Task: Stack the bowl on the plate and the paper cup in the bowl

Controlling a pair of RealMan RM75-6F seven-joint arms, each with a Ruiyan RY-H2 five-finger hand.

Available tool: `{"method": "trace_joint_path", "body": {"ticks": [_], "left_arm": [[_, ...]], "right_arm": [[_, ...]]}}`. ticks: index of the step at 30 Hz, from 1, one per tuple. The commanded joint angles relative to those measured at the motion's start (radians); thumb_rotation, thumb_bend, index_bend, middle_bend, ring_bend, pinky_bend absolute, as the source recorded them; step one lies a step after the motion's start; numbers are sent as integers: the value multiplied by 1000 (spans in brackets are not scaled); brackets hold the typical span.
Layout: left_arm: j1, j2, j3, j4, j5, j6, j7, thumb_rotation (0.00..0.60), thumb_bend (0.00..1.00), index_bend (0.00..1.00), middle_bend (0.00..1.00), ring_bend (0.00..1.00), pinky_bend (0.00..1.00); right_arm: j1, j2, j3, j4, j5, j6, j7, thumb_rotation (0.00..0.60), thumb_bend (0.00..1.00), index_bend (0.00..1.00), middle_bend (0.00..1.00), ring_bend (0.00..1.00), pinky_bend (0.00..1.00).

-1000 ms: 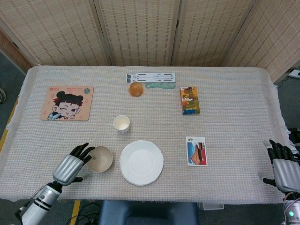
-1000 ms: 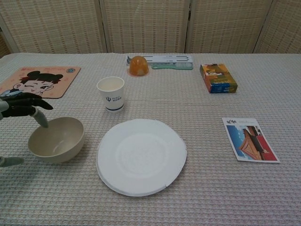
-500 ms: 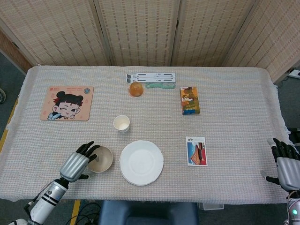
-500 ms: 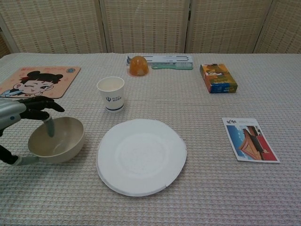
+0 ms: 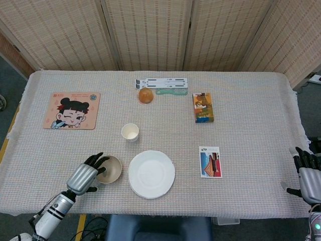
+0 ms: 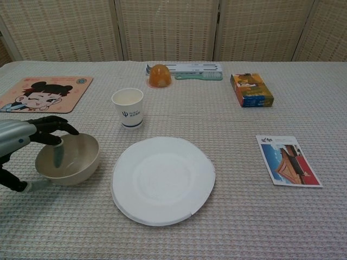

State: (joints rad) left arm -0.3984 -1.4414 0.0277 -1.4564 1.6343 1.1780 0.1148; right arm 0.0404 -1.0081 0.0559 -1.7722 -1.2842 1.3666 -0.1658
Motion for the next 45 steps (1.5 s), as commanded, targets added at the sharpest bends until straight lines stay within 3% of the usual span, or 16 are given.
{"method": "trace_joint_path", "body": {"ticks": [1, 22, 33, 45], "left_arm": [[1, -3, 6, 0, -1, 1, -3, 600, 293, 534, 179, 6, 170], [-22, -39, 12, 47, -8, -7, -10, 600, 331, 602, 202, 6, 170], [-21, -40, 10, 54, -15, 9, 0, 600, 397, 666, 230, 13, 170], [-1, -6, 21, -36, 6, 61, 90, 600, 396, 667, 232, 13, 170]], "right_arm": [[-1, 0, -1, -1, -3, 3, 2, 600, 208, 0, 0, 0, 0], [-12, 8, -6, -2, -38, 33, 27, 600, 207, 0, 0, 0, 0], [3, 2, 0, 7, -23, 8, 26, 600, 208, 0, 0, 0, 0], [2, 9, -8, 5, -48, 11, 48, 600, 208, 0, 0, 0, 0]]}}
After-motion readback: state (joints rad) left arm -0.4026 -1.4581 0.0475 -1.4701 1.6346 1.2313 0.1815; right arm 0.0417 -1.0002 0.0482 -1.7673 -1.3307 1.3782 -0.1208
